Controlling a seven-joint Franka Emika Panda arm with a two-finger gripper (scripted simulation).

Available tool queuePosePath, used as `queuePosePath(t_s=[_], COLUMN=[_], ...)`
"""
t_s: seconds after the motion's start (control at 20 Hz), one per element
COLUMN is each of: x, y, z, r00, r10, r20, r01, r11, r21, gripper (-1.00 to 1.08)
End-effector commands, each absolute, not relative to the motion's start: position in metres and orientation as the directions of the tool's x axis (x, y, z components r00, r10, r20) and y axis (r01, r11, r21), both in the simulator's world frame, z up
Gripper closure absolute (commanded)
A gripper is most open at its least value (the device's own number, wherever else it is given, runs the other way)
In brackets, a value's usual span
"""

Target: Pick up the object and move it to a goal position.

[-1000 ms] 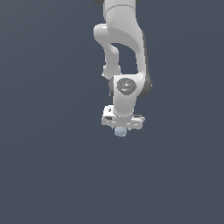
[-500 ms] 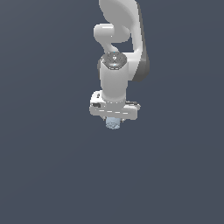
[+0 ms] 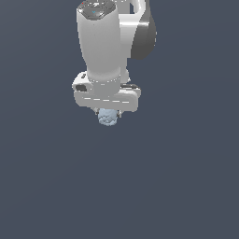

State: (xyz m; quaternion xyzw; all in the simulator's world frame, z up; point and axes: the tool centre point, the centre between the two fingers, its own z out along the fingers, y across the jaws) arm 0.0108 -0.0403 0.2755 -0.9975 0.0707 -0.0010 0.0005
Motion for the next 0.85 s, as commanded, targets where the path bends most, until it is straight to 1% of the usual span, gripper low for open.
queuePosePath(t_s=[0.0,0.4,0.8], x=[0.013,0.019,0.022], y=[-0.049,-0.067,-0.07], z=[0.296,0.336,0.343], r00=[0.99,0.99,0.99], r10=[-0.14,-0.14,-0.14], r20=[0.0,0.0,0.0], r01=[-0.14,-0.14,-0.14], r11=[-0.99,-0.99,-0.99], r21=[-0.001,0.0,0.0], gripper=[1.08,1.08,1.08])
